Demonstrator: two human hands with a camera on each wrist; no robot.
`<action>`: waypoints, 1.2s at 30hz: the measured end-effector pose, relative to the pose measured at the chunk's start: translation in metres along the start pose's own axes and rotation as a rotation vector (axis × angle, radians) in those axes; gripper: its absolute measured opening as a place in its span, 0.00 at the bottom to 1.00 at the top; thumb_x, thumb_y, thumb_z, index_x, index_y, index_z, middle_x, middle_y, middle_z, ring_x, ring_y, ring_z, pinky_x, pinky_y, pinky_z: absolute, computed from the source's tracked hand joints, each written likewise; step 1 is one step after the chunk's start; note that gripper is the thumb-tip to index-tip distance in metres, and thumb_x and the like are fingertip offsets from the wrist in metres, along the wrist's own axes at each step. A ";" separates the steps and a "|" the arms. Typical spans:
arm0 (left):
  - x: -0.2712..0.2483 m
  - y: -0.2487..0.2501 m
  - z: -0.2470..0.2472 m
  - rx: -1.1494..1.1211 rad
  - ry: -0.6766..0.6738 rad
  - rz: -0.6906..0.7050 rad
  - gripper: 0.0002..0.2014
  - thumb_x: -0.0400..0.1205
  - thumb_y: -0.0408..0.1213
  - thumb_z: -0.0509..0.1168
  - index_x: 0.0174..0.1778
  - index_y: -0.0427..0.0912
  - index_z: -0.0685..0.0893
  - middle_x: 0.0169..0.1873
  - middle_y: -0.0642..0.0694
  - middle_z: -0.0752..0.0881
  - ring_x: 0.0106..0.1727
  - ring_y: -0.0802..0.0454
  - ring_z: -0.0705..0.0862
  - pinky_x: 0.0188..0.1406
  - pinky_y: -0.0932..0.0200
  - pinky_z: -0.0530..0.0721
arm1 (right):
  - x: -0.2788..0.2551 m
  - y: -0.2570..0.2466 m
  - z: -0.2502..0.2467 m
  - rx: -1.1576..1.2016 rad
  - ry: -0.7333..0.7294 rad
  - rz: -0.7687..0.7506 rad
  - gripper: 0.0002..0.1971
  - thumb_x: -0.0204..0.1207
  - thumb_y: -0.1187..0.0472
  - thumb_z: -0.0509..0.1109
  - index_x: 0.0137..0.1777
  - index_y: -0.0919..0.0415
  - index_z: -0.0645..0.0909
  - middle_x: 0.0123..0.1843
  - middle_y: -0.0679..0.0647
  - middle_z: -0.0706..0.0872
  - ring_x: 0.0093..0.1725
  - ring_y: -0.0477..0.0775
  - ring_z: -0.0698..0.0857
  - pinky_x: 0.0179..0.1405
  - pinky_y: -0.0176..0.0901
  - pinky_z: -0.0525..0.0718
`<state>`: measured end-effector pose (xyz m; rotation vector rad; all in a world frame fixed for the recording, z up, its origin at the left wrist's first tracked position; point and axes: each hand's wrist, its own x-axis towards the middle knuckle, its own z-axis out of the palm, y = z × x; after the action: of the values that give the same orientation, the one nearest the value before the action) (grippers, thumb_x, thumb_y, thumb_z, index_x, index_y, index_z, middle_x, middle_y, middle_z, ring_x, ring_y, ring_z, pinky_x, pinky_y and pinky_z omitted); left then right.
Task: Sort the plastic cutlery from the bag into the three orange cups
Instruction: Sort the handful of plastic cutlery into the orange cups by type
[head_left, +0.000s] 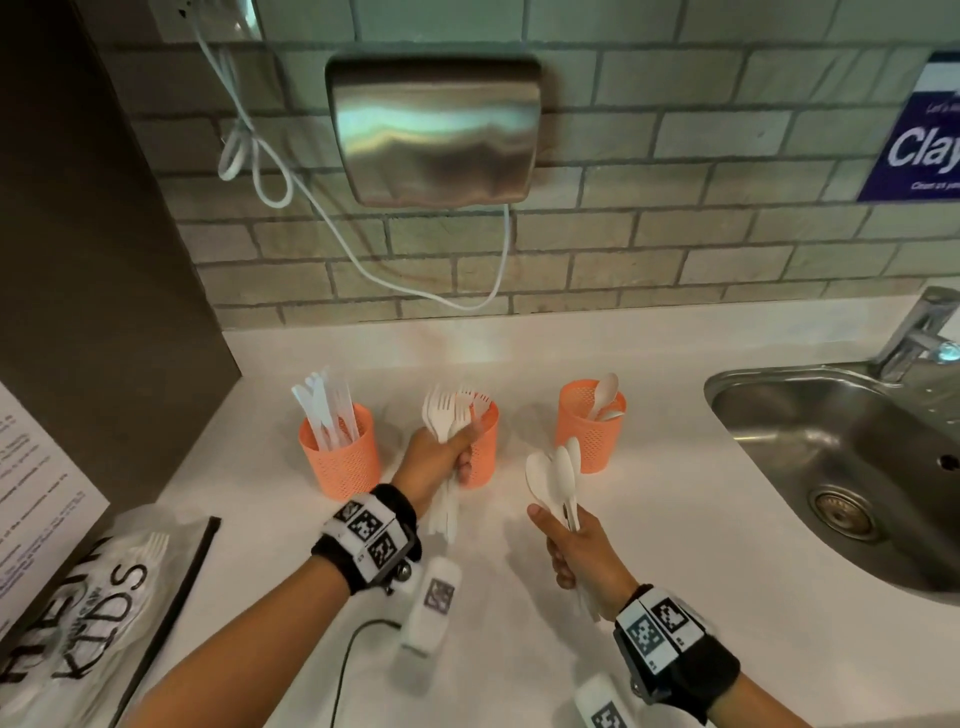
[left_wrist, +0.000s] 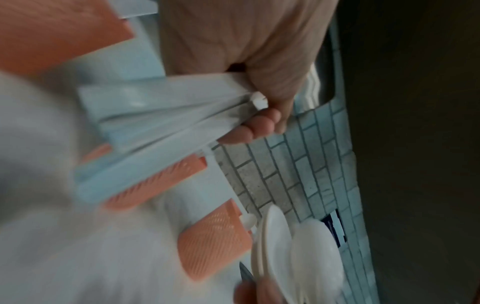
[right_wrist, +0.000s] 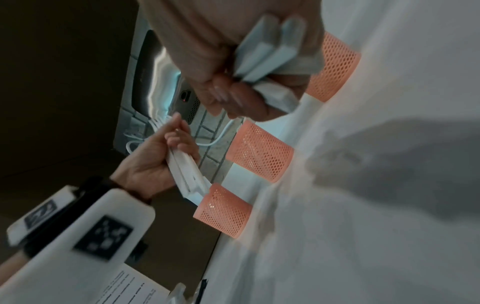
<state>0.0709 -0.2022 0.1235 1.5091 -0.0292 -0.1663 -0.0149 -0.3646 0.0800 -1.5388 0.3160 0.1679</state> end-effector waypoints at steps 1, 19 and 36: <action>0.006 0.013 0.003 0.050 0.013 0.068 0.11 0.80 0.38 0.67 0.32 0.39 0.80 0.14 0.51 0.76 0.16 0.57 0.74 0.23 0.66 0.79 | 0.001 -0.001 -0.003 -0.005 0.002 -0.005 0.12 0.79 0.56 0.67 0.37 0.55 0.69 0.20 0.47 0.65 0.16 0.43 0.62 0.15 0.33 0.62; 0.106 0.009 0.024 -0.050 0.338 0.077 0.09 0.74 0.40 0.74 0.33 0.40 0.83 0.24 0.47 0.83 0.22 0.59 0.80 0.33 0.60 0.81 | 0.025 -0.019 -0.052 -0.062 0.083 -0.105 0.15 0.79 0.57 0.66 0.34 0.56 0.66 0.18 0.46 0.64 0.16 0.42 0.60 0.15 0.32 0.60; 0.089 -0.005 0.022 0.599 0.249 0.430 0.17 0.84 0.35 0.59 0.70 0.39 0.77 0.71 0.40 0.76 0.75 0.44 0.72 0.72 0.58 0.70 | 0.053 -0.013 -0.050 -0.171 0.253 -0.277 0.15 0.79 0.58 0.67 0.32 0.58 0.69 0.15 0.47 0.73 0.13 0.44 0.70 0.18 0.35 0.71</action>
<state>0.1560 -0.2359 0.1126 2.0685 -0.2178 0.4106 0.0344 -0.4197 0.0758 -1.7591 0.2889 -0.2245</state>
